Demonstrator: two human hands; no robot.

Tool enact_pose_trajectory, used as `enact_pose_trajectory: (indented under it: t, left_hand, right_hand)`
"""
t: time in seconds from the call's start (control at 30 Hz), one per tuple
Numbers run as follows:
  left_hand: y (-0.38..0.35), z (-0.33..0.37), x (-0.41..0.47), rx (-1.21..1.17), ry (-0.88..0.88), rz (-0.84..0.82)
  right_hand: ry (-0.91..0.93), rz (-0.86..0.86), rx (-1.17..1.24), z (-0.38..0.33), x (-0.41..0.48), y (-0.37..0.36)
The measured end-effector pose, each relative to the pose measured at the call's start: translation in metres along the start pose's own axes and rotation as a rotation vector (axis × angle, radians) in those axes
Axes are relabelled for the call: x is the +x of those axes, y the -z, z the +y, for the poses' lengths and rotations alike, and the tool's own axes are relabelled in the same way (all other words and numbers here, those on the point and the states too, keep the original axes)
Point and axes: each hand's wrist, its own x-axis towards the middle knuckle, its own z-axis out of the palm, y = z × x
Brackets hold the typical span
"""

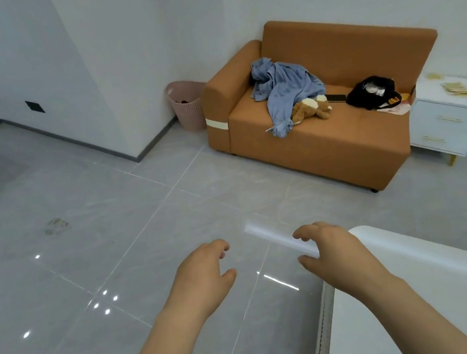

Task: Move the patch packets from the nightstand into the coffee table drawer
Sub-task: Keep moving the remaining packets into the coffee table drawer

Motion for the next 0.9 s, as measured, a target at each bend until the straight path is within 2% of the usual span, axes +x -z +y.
enact_pose_trajectory:
  t: [0.43, 0.67, 0.9]
  left_hand:
    - [0.063, -0.004, 0.202, 0.083, -0.212, -0.111]
    - [0.063, 0.041, 0.293, 0.097, -0.356, -0.193]
    - [0.039, 0.117, 0.392, 0.125, -0.453, -0.227]
  right_hand:
    - [-0.208, 0.106, 0.059, -0.012, 0.145, 0.038]
    - [-0.349, 0.152, 0.111, 0.017, 0.193, 0.064]
    - [-0.435, 0.204, 0.130, 0.093, 0.256, 0.105]
